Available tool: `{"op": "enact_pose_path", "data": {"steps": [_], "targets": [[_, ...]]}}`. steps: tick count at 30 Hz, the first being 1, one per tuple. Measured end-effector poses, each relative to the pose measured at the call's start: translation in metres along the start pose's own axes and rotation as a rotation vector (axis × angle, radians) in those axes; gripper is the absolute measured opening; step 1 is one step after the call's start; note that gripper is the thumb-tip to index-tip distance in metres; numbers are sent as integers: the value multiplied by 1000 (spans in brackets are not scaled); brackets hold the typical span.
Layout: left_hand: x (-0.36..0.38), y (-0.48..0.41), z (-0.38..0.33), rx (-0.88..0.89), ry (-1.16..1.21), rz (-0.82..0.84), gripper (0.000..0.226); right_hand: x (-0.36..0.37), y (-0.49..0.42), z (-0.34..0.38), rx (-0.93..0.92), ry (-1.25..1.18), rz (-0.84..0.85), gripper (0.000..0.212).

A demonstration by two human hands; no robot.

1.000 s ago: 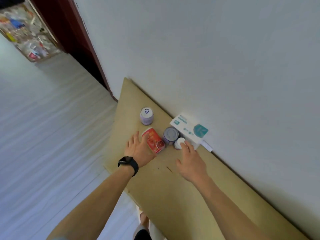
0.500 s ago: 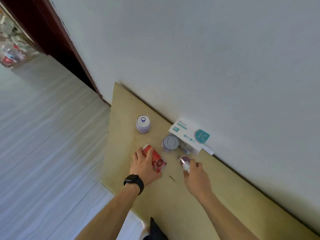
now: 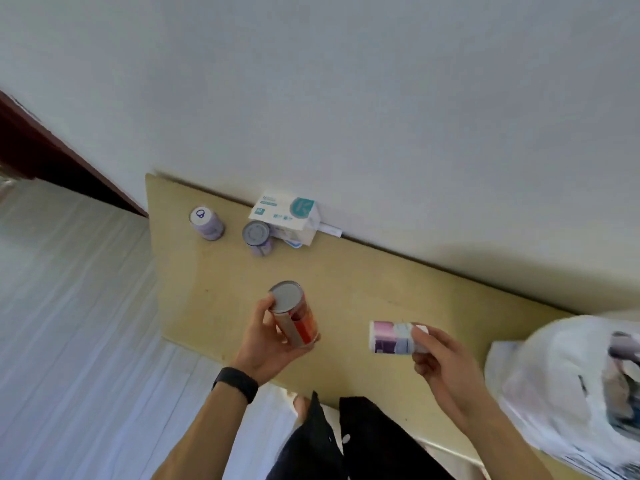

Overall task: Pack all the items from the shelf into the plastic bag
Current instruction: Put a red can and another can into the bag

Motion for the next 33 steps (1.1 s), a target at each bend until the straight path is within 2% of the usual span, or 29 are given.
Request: {"op": "enact_pose_path", "data": {"steps": [3, 6, 8, 13, 16, 18, 20, 22, 24, 26, 29, 33], "targets": [[70, 16, 39, 26, 12, 204, 112, -51, 41, 34, -64, -99, 72, 18], [149, 29, 80, 71, -55, 310, 119, -118, 83, 73, -177, -160, 117, 38], [200, 37, 105, 95, -149, 375, 114, -167, 109, 95, -264, -178, 108, 50], [311, 47, 170, 123, -380, 456, 84, -294, 152, 109, -346, -241, -79, 45], [363, 46, 205, 129, -553, 467, 83, -357, 167, 95, -349, -290, -246, 34], [397, 44, 224, 190, -768, 430, 80, -396, 176, 79, -340, -281, -372, 24], [425, 38, 242, 294, -1060, 301, 63, -428, 183, 62, -332, -268, -478, 23], [451, 27, 266, 438, -1448, 179, 47, -450, 190, 51, -310, -244, -553, 23], [470, 5, 300, 632, -1944, 115, 44, -463, 195, 45, -303, -247, -580, 17], [470, -26, 336, 670, -2246, 103, 47, -472, 199, 40, -306, -226, -606, 16], [456, -69, 376, 559, -2352, 100, 48, -481, 204, 32, -304, -199, -647, 22], [448, -102, 429, 542, -2476, 201, 52, -490, 212, 26, -289, -173, -689, 19]]}}
Point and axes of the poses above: each hand's wrist, its own y-axis away from the middle knuckle, its own x-axis out of the palm, z = x × y, the point moved 8 cm from there along -y, towards the middle knuckle, and after that the axes turned 7 degrees about -x, right-handed, at the moved point
